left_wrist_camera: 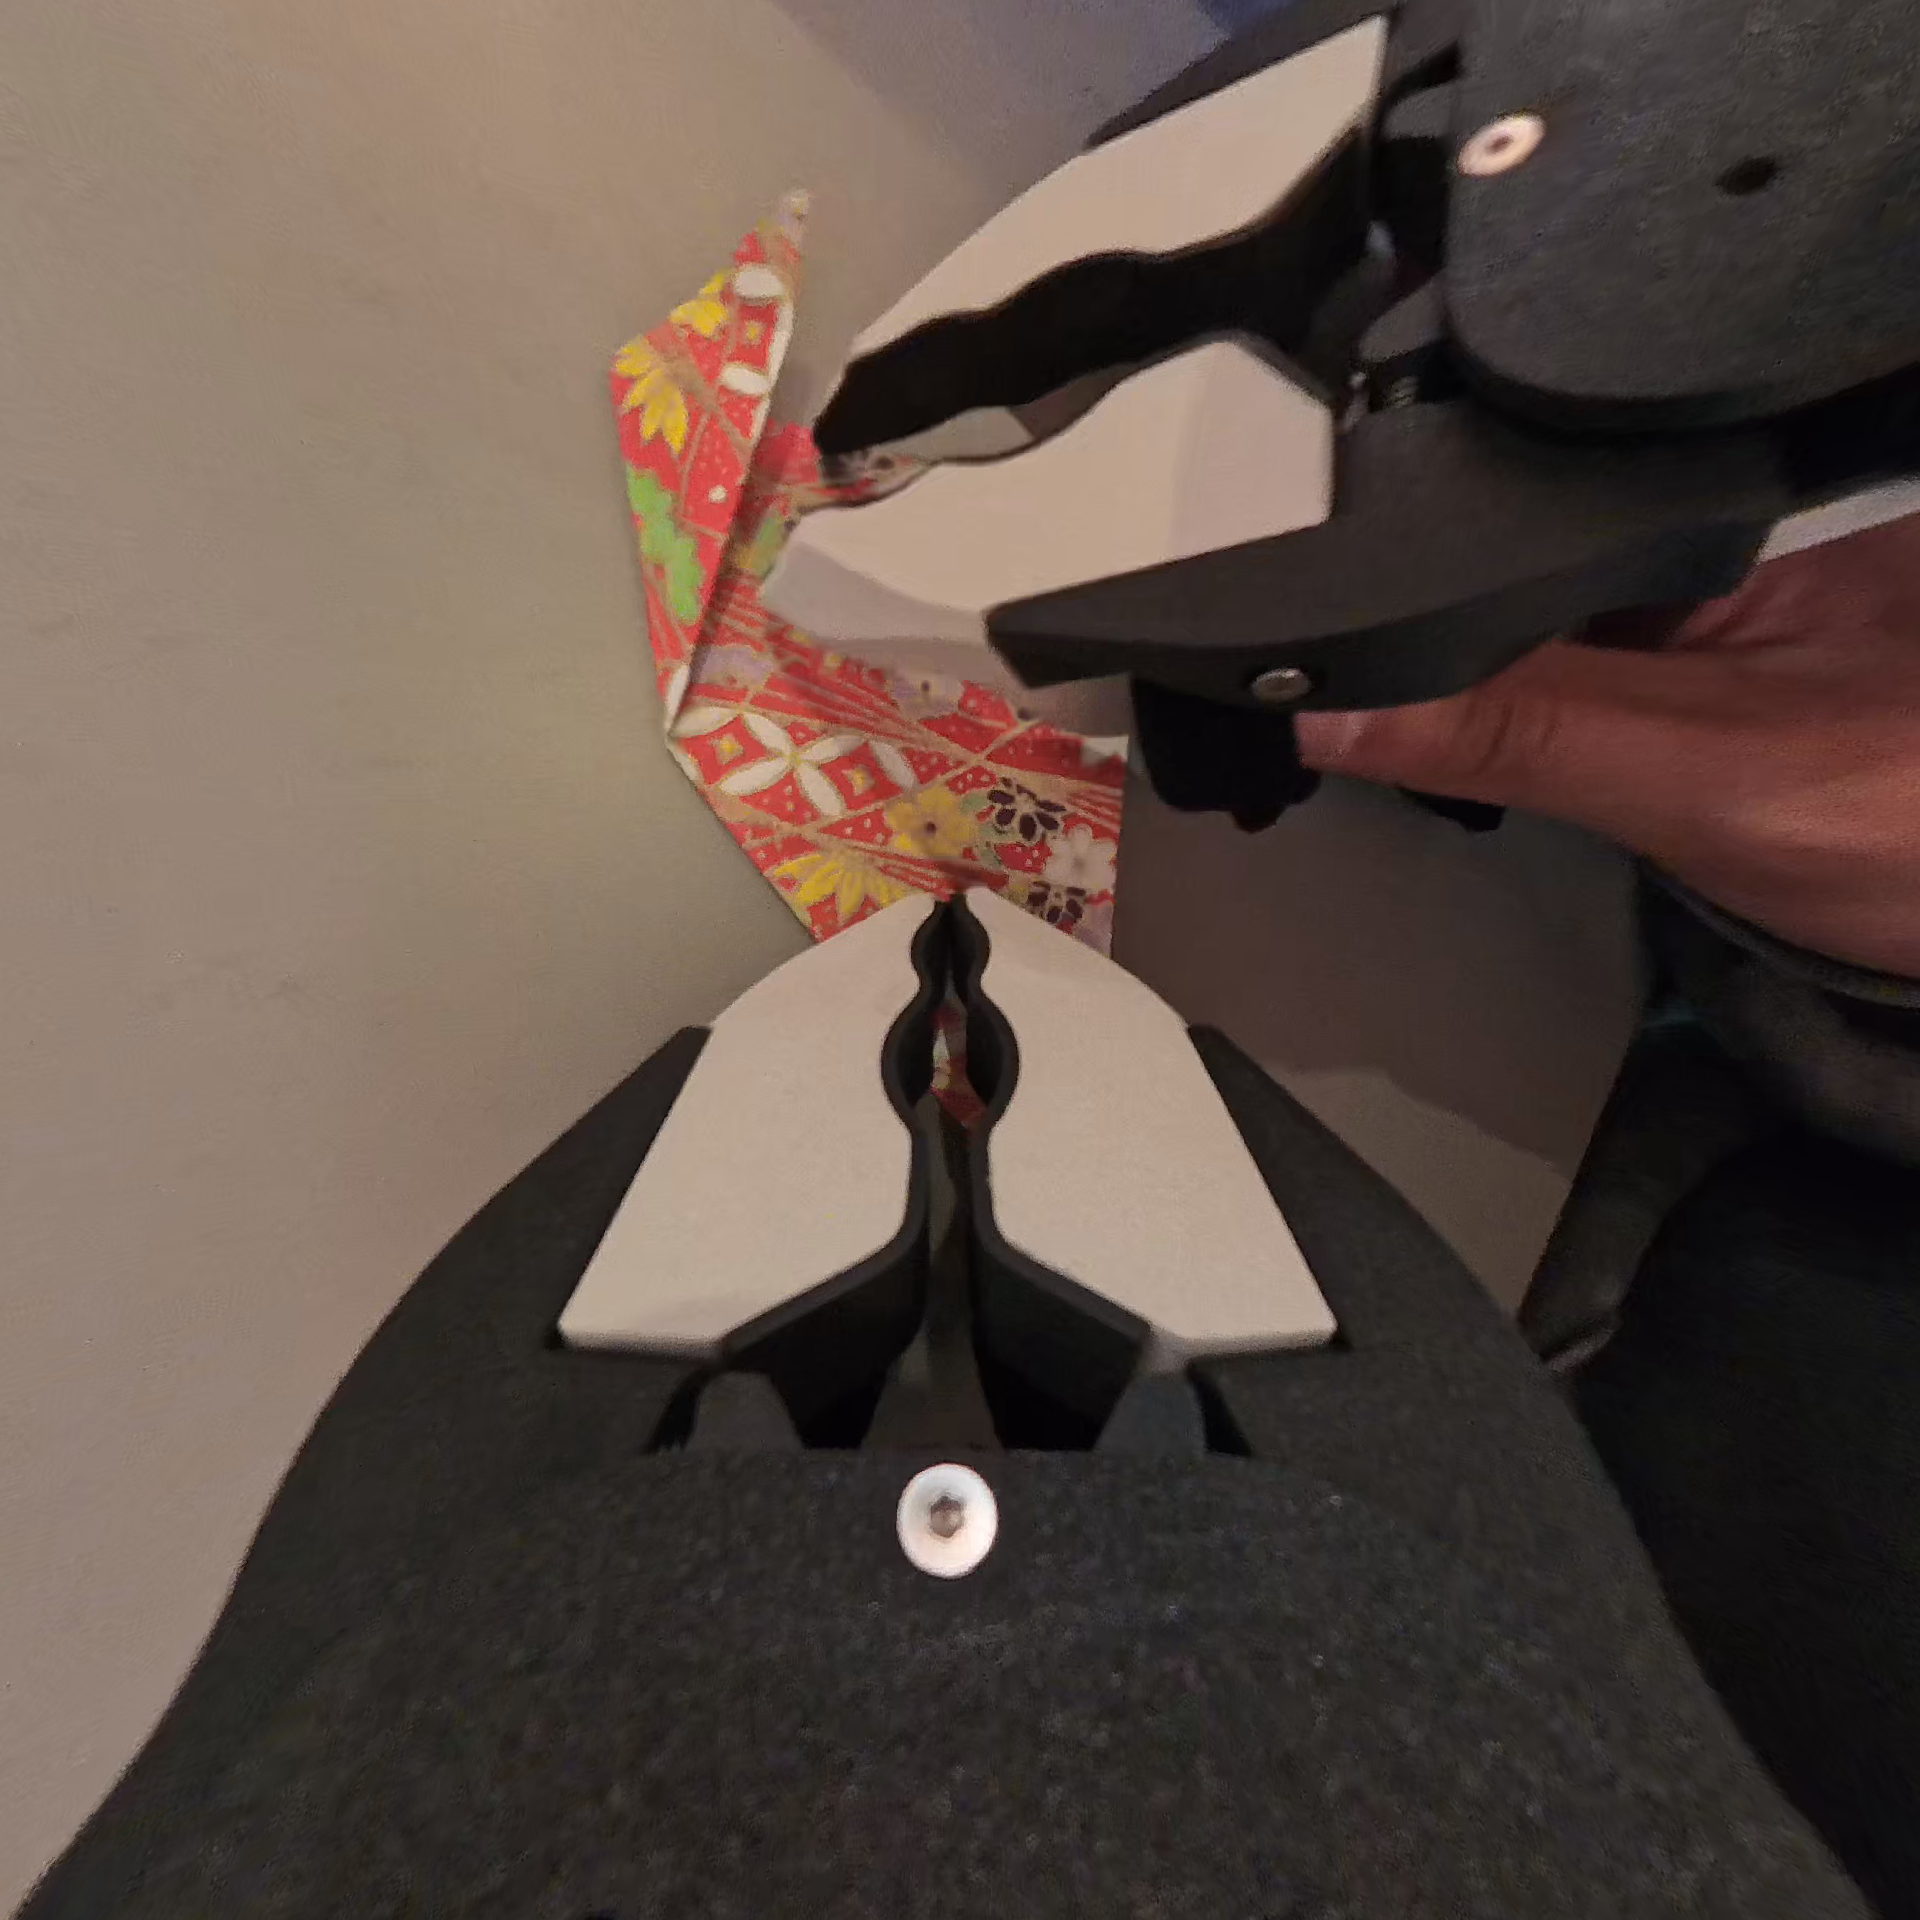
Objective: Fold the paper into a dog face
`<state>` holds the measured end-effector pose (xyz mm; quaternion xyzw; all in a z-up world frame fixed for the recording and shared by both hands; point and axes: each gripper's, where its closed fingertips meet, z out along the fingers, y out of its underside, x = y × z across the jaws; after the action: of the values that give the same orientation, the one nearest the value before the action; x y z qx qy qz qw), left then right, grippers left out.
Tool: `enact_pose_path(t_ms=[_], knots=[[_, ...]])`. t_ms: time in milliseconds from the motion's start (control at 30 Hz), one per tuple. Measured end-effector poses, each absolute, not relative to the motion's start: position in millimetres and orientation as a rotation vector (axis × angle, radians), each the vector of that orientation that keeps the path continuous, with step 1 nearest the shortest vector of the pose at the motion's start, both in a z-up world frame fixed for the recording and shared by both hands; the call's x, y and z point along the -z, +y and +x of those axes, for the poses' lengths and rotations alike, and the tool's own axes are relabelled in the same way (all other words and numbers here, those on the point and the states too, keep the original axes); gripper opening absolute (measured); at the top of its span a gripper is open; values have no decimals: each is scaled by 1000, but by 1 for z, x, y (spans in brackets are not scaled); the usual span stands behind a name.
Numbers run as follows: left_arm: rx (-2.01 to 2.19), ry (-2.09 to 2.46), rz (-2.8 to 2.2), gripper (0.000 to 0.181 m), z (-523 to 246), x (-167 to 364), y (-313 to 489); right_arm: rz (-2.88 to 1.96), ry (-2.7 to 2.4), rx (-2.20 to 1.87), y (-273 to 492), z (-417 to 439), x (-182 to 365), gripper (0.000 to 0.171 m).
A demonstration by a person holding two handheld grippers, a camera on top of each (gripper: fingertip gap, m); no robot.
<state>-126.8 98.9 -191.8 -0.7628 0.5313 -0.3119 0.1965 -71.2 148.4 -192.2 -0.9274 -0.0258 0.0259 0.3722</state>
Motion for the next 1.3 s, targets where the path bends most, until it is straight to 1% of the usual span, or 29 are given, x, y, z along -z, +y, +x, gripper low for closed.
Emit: enact_pose_path(t_ms=[67,167,233,333,400,567,833,1133,1300], knots=[[877,1512,-2130,0,-125,192,94,-2381,-95,-66,150,-74,194,38],[875,1522,-2134,0,-126,192,92,-2390,-150,-39,152,-76,194,41],[884,1517,-2148,0,-128,192,94,-2385,-184,-9,152,-78,191,49],[900,1473,-2144,1,-136,183,105,-2362,-227,3,153,-84,183,51],[940,1447,-2149,1,-141,177,110,-2378,-212,-35,153,-90,184,57],[990,1459,-2186,1,-146,183,104,-2420,-163,-33,154,-87,194,62],[1020,1537,-2186,0,-136,191,81,-2403,-150,-13,160,-85,195,61],[1024,1529,-2205,0,-135,191,80,-2364,-141,-8,167,-86,189,61],[1018,1533,-2205,0,-135,191,80,-2387,-118,-27,167,-84,195,59]])
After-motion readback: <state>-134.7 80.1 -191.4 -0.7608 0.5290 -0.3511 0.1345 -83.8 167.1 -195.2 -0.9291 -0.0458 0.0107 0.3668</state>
